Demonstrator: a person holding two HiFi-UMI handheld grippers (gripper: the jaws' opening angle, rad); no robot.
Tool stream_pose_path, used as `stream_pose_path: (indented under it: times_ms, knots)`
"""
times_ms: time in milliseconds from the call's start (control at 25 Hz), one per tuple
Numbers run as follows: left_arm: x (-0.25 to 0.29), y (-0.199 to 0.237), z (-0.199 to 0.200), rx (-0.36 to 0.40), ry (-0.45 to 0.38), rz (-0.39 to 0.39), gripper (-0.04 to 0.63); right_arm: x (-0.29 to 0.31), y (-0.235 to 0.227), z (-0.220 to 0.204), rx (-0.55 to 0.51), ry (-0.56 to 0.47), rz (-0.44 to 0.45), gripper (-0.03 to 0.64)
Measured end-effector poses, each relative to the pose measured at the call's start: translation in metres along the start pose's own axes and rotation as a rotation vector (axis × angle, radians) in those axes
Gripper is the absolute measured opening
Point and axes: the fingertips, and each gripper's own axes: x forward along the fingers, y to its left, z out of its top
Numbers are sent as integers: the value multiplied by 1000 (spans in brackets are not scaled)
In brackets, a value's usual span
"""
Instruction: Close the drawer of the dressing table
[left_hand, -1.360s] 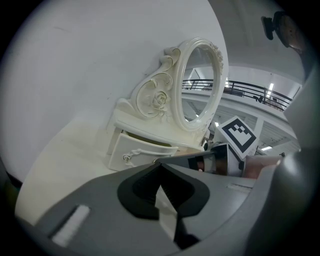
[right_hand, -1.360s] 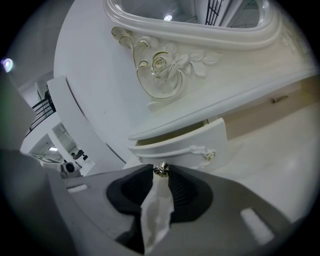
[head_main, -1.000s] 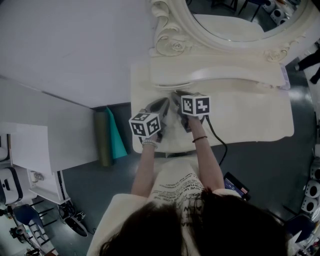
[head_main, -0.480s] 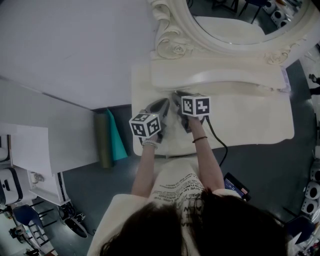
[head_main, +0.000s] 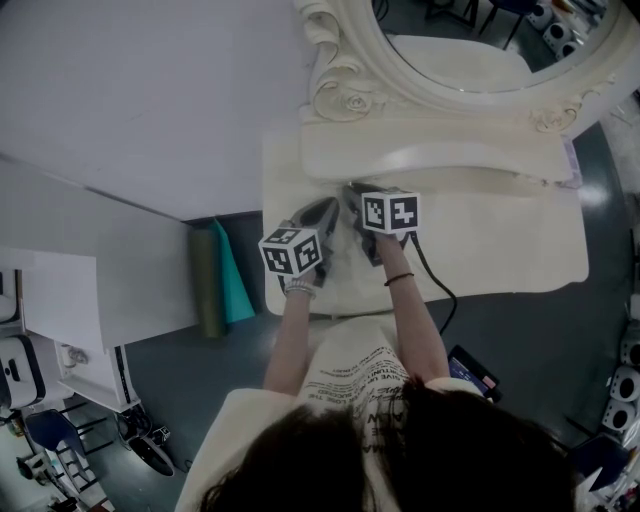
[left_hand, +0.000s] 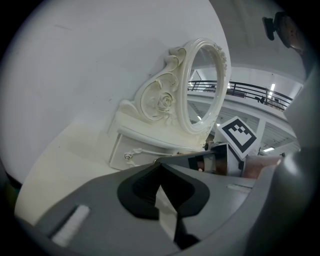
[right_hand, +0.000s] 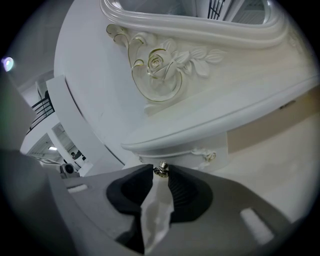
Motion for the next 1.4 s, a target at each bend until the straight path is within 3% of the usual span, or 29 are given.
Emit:
stream_pose_path:
  times_ms: [1400]
  knots:
    - [-2,-3,5,2,-17,1,2,-11,-2,1,15,-40,41,106]
